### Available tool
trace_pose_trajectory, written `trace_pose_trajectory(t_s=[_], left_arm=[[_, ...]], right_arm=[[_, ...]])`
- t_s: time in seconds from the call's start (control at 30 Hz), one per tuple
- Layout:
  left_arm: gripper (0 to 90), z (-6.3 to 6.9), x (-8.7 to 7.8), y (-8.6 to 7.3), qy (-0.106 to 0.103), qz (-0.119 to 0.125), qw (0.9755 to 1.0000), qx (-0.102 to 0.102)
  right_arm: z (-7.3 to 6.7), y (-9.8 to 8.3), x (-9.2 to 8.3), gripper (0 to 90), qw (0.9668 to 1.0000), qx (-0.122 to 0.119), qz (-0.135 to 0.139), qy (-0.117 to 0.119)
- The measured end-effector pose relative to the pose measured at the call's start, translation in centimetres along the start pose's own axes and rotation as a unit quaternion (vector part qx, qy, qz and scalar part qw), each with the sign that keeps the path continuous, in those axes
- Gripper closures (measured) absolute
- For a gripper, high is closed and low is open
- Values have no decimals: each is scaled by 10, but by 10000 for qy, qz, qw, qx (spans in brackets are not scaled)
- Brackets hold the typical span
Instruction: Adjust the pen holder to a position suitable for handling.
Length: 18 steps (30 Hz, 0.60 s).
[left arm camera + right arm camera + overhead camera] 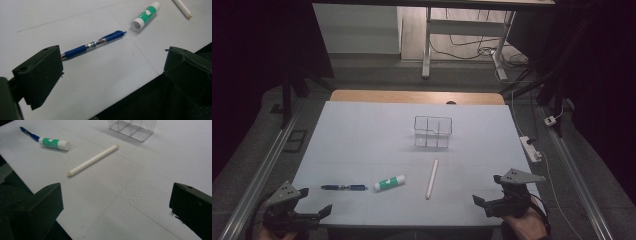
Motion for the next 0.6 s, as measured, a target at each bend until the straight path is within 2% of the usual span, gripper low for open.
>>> trace_pose_trajectory(t_s=[0.03, 0.07, 0.3, 0.37, 0.6], left_arm=[[25, 0, 0, 0, -5, 7, 10000, -4], [26, 0, 0, 0, -5, 7, 10000, -4], [26, -1, 0, 0, -35, 14, 10000, -45], [26, -2, 0, 0, -44, 19, 10000, -46], [27, -2, 0, 0, -51, 28, 10000, -36]], right_arm=[[-1, 4, 1, 0, 9996, 23, -54, 258], [-1, 5, 1, 0, 9995, -3, -59, 307], [2, 20, 9, 0, 9998, -45, -153, 86], [2, 23, 10, 0, 9998, -63, -145, 101], [8, 50, 21, 0, 9997, -205, -149, -68]])
Point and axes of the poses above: each handheld gripper's, and its own axes: x roughly forward along the jaws, y roughly out of its top, z roughly to its right, the point moved 1 cm from there along x, roughly forward along the jaws, and after that the axes turned 15 degrees about -z, right-handed, at the moved point
